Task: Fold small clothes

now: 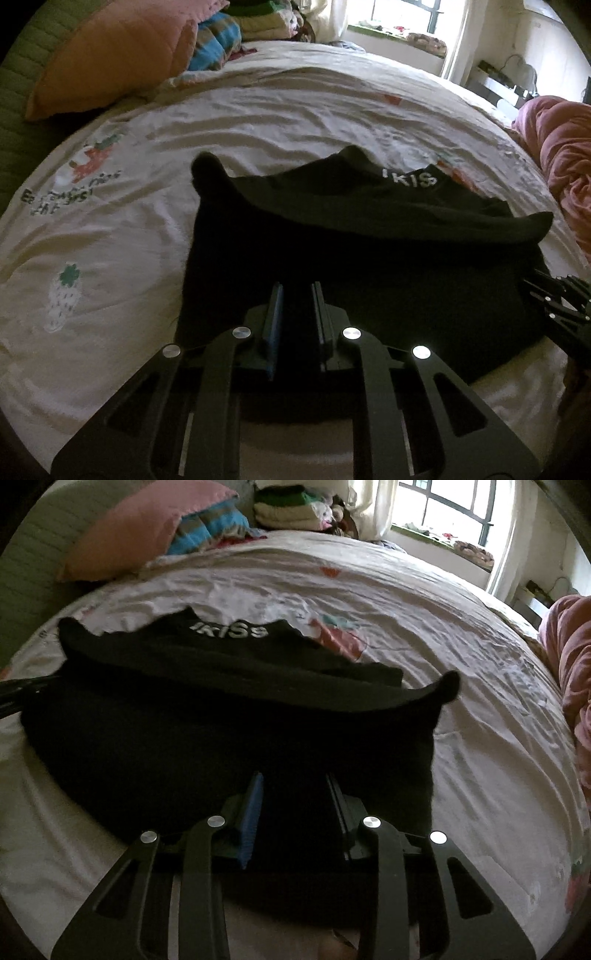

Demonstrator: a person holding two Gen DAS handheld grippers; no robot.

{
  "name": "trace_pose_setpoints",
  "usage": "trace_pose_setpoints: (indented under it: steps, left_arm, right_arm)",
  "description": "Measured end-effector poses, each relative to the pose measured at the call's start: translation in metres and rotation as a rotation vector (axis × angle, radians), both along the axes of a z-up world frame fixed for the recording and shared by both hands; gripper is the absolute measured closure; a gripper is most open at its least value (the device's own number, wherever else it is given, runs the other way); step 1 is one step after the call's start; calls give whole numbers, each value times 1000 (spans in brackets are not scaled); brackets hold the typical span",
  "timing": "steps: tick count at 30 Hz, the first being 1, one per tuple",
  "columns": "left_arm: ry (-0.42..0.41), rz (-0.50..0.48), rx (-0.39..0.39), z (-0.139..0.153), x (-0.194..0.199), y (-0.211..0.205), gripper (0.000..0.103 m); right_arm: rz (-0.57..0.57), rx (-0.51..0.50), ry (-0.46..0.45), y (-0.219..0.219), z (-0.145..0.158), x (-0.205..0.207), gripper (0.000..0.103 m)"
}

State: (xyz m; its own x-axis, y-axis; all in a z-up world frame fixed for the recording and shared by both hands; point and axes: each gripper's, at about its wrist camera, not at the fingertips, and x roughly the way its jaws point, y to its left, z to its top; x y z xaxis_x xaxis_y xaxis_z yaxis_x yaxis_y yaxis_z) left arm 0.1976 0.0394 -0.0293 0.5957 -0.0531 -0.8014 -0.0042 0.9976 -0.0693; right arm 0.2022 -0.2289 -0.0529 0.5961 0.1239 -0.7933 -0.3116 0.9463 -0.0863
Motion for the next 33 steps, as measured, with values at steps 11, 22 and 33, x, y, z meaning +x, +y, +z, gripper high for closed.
trace_pose_setpoints:
  steps: [11,22,33]
  left_arm:
    - [35,26,0,-7,46,6,94]
    - [-9,106,-43,9,83,34,94]
    - [-17,219,-87,1,80,73,75]
  right_arm:
    - [-97,24,27,2,-4,65,73]
    - [-232,242,-94,-32,15,92,73]
    - [-270,164,-148,-77,28,82,62]
